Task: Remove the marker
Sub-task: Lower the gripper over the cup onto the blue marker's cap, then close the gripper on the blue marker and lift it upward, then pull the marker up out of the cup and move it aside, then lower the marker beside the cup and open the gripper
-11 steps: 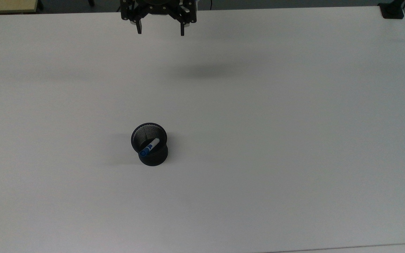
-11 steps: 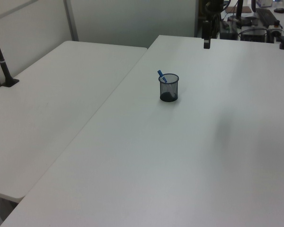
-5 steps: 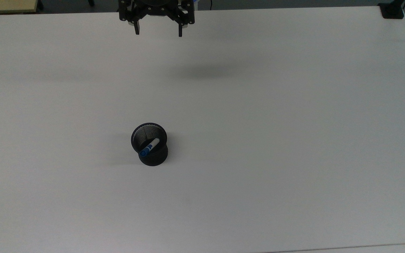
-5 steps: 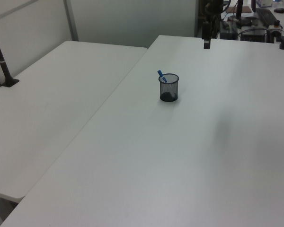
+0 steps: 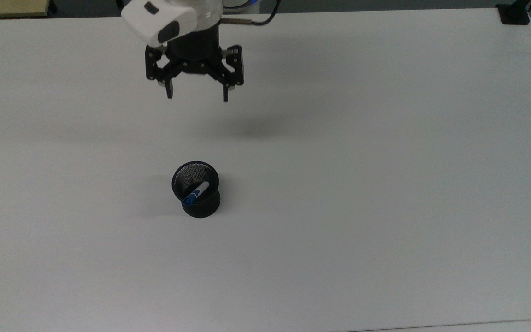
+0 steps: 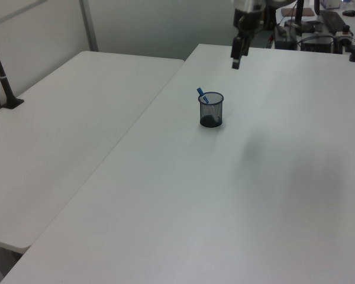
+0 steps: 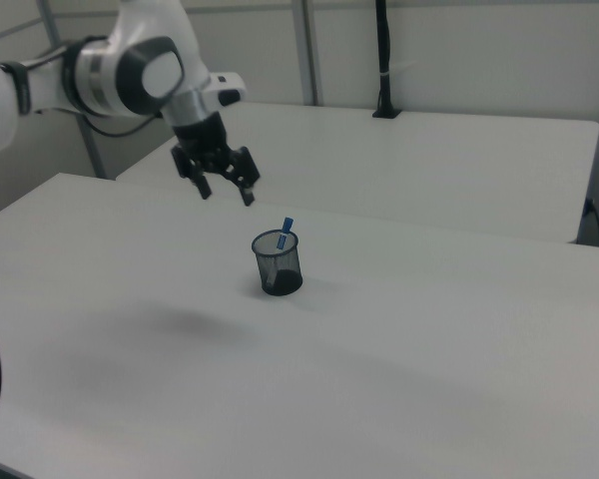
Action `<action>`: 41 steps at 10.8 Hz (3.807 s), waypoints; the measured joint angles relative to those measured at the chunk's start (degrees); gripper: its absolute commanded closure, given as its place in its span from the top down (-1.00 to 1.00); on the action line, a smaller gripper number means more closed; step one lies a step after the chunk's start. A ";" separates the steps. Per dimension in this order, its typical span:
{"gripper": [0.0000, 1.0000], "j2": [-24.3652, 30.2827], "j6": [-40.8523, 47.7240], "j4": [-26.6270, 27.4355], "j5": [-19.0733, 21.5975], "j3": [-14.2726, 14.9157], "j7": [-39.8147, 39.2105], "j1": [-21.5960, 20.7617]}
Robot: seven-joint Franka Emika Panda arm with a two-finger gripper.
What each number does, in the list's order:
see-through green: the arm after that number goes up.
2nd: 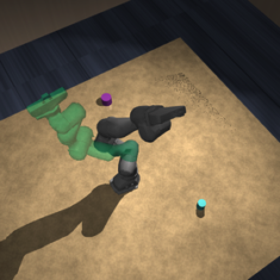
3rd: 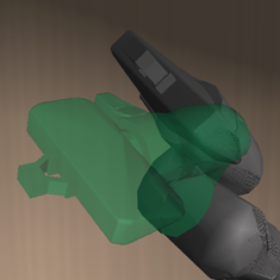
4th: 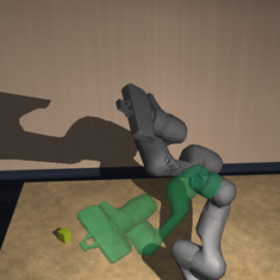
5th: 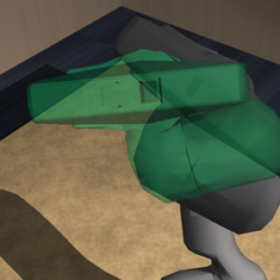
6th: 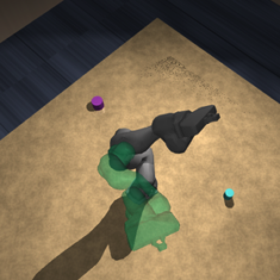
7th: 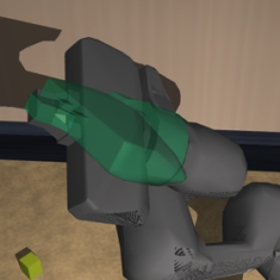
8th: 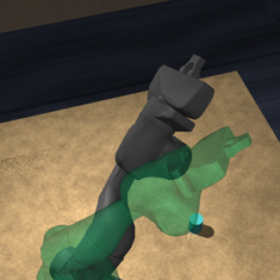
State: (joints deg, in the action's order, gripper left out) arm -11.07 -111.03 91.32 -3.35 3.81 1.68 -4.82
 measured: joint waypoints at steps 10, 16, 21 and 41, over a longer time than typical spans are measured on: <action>0.28 -15.19 -30.75 -0.38 -4.15 0.04 6.64 2.43; -0.70 -18.71 -37.35 -0.49 -4.31 0.02 7.95 2.31; -0.78 -18.70 -37.37 -0.94 -4.31 -0.02 8.11 2.26; -0.23 -16.57 -23.55 -0.36 -4.30 -3.81 13.11 -7.08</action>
State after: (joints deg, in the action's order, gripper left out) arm -27.64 -134.58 90.96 -7.65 0.00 14.79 -11.90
